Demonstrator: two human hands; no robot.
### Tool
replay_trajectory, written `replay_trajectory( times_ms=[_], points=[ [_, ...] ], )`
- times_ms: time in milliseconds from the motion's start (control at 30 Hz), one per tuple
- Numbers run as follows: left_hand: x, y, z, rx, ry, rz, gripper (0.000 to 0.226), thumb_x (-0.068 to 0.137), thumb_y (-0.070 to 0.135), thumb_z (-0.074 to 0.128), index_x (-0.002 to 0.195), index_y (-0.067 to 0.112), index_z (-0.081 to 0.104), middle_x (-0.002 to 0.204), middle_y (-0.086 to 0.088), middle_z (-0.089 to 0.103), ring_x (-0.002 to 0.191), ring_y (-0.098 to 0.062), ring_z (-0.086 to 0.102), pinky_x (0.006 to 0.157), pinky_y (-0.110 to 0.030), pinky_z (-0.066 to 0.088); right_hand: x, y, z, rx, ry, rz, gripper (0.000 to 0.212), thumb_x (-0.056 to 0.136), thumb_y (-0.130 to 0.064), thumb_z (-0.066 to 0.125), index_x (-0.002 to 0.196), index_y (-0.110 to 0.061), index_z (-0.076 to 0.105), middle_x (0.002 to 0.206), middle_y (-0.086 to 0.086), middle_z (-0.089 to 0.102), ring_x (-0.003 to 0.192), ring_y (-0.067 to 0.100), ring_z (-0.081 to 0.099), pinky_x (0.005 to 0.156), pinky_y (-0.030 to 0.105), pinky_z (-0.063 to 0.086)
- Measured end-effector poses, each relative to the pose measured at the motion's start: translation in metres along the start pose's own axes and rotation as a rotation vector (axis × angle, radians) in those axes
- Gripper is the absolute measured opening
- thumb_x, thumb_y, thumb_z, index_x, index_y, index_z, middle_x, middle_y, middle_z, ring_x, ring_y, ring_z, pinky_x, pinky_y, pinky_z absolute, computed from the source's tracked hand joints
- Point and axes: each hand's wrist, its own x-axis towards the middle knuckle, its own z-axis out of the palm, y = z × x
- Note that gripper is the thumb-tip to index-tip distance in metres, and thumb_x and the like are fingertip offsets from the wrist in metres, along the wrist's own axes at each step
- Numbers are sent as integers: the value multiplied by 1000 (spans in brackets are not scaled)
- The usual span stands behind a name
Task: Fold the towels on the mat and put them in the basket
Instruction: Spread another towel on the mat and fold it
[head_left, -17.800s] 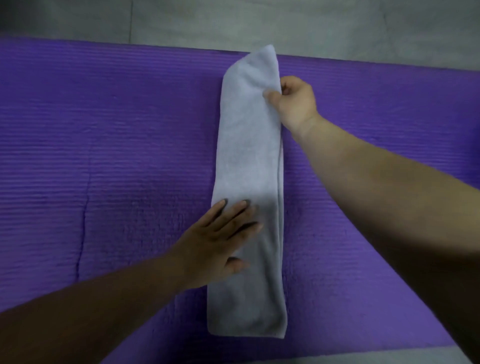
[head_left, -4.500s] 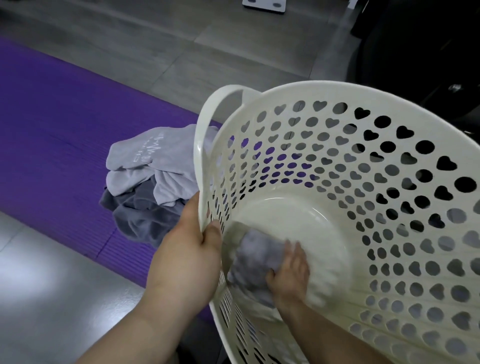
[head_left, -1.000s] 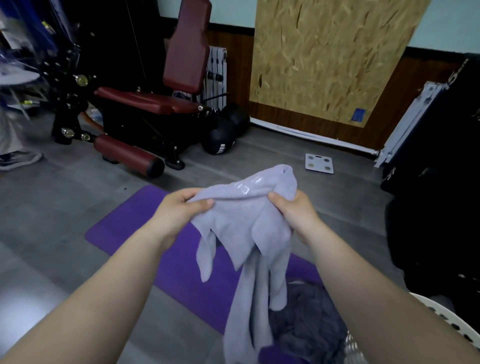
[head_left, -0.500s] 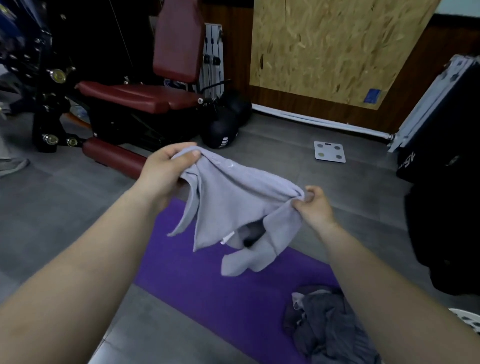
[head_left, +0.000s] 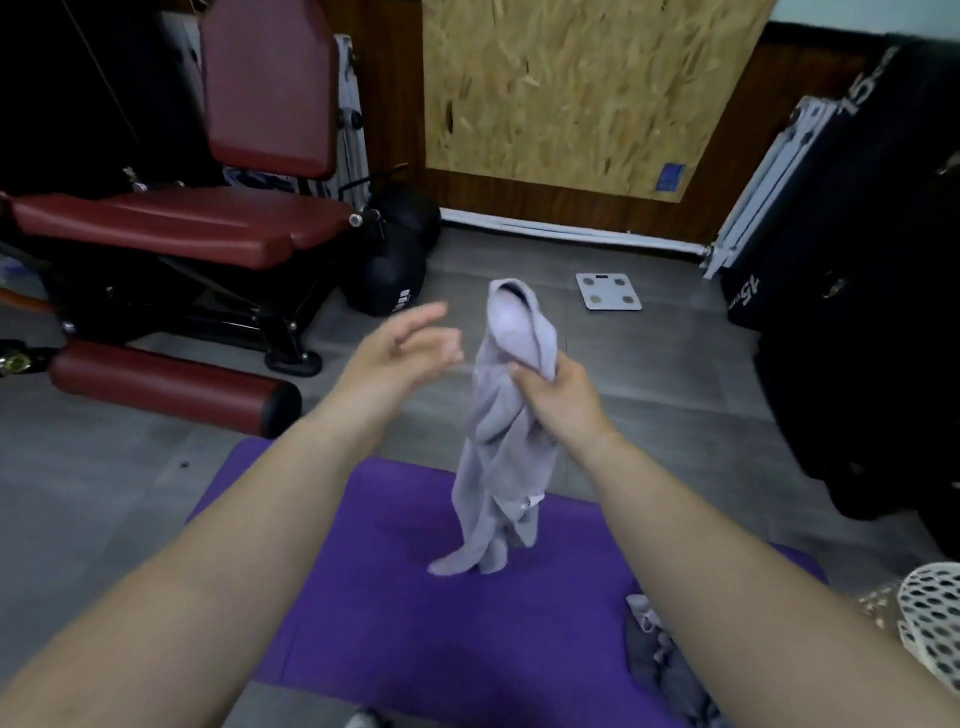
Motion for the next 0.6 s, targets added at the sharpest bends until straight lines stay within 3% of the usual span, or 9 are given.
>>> replay_trajectory(
  times_ms=[67, 167, 233, 267, 333, 433, 467, 533, 600],
  points=[
    [4, -18, -33, 111, -44, -60, 40, 85, 2, 56, 118, 21, 44, 99, 7, 56, 84, -1, 57, 70, -2, 44, 5, -15, 17, 133, 15, 81, 17, 91, -16, 52, 104, -10, 60, 94, 2, 61, 91, 16, 55, 76, 24, 42],
    [14, -43, -45, 224, -265, -143, 51, 67, 20, 73, 112, 15, 52, 109, 0, 60, 98, -9, 57, 76, -11, 44, 9, -32, 37, 343, 11, 135, 10, 92, -20, 52, 84, -18, 57, 85, -1, 63, 91, 18, 60, 81, 29, 49],
    [18, -54, -38, 252, -338, -168, 42, 64, 17, 73, 101, 18, 53, 99, 4, 60, 84, 7, 57, 71, -5, 42, 9, -39, 45, 405, 27, 157, 11, 93, -22, 50, 86, -18, 57, 89, 2, 64, 94, 21, 61, 87, 33, 50],
    [20, -60, -35, 322, -331, -148, 34, 71, 6, 70, 98, 18, 52, 95, 6, 58, 76, 12, 54, 66, 0, 39, 8, -42, 47, 423, 44, 162, 12, 93, -23, 49, 90, -15, 58, 92, 3, 64, 95, 21, 62, 87, 33, 50],
    [24, -77, -38, 537, -275, -87, 19, 81, 0, 62, 95, 11, 56, 91, 5, 57, 80, -1, 52, 59, 0, 37, 5, -44, 47, 470, 94, 157, 15, 95, -21, 47, 99, -11, 57, 93, 4, 64, 92, 19, 62, 83, 29, 51],
    [25, -104, -62, 750, -274, -154, 13, 85, 19, 59, 91, 8, 61, 89, -5, 63, 89, -20, 56, 71, -26, 43, -1, -42, 38, 543, 214, 143, 14, 95, -18, 45, 97, -11, 57, 89, 0, 64, 83, 12, 62, 77, 24, 52],
    [24, -112, -72, 790, -292, -176, 16, 86, 23, 56, 87, 8, 62, 92, -11, 65, 92, -25, 59, 74, -29, 44, -3, -42, 34, 559, 261, 152, 13, 95, -18, 45, 97, -11, 56, 89, 0, 64, 82, 11, 62, 74, 22, 52],
    [21, -124, -90, 816, -272, -191, 20, 89, 22, 52, 82, 9, 66, 98, -16, 67, 94, -28, 61, 74, -26, 41, -9, -40, 24, 580, 349, 161, 14, 95, -20, 46, 97, -10, 56, 87, -1, 64, 78, 9, 62, 67, 20, 53],
    [19, -126, -102, 752, -237, -218, 20, 92, 15, 50, 88, 6, 68, 97, -14, 67, 88, -21, 57, 69, -20, 38, -13, -33, 15, 545, 394, 178, 14, 95, -21, 46, 89, -12, 55, 85, -2, 63, 77, 8, 62, 63, 19, 53]
  ],
)
